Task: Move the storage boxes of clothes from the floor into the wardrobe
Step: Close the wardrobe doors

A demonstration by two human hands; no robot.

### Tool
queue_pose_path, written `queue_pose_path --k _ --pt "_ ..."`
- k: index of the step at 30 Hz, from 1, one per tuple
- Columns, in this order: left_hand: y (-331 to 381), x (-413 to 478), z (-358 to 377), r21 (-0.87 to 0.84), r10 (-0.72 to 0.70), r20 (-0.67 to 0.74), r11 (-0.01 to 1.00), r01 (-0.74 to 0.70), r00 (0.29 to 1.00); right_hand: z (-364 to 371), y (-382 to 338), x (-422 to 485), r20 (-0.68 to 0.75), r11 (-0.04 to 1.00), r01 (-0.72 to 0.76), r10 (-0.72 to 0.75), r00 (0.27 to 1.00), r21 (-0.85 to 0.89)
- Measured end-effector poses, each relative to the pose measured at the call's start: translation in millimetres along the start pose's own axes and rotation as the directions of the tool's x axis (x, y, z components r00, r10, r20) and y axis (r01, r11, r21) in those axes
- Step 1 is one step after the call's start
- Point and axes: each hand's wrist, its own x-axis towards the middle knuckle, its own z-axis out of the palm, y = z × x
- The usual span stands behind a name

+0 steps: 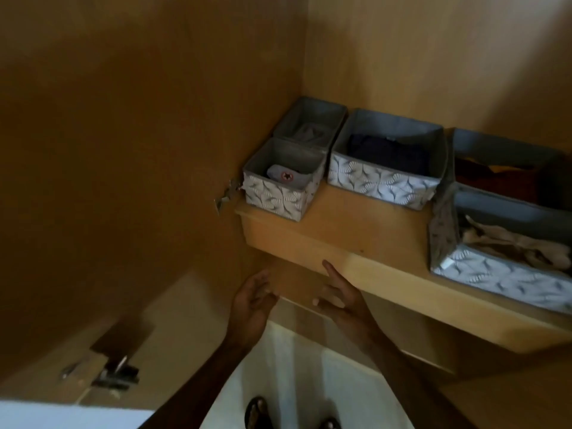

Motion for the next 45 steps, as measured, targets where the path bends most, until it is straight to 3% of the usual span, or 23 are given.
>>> queue_pose_path --k 9,14,23,32,38,45 --pt "-23.1 -158.8 -5.2 0.116 0.017 -0.136 0.993 -0.001 0.99 13.2 33.5 -124.8 0.111 0.998 -0.055 0.05 0.993 0.039" --pt "-38.5 -249.6 -9.1 0.153 0.0 -0.22 0.988 0.034 0.975 22.9 45.6 -197.5 0.162 1.0 -0.025 0.022 0.987 0.016" --pt "-48.4 -380.1 -30.7 0.183 0.078 -0.254 0.983 -0.031 0.964 44.5 52.4 -323.5 0.201 0.998 0.053 -0.042 0.979 -0.047" --pt "-55.8 -487.8 -14.6 0.141 0.091 -0.084 0.987 -0.078 0.992 26.1 58.1 -471.0 -0.002 0.997 0.02 -0.02 1.0 -0.079" --pt "-51.4 -544.9 56.6 0.119 0.103 0.128 0.986 -0.118 0.986 -37.5 67.2 -565.3 -0.166 0.995 -0.019 0.002 0.986 -0.101" --pt "-28.4 -584.8 161.9 0.096 0.165 0.265 0.976 -0.196 0.95 -136.2 76.4 -635.5 -0.331 0.998 -0.037 0.02 0.943 -0.044"
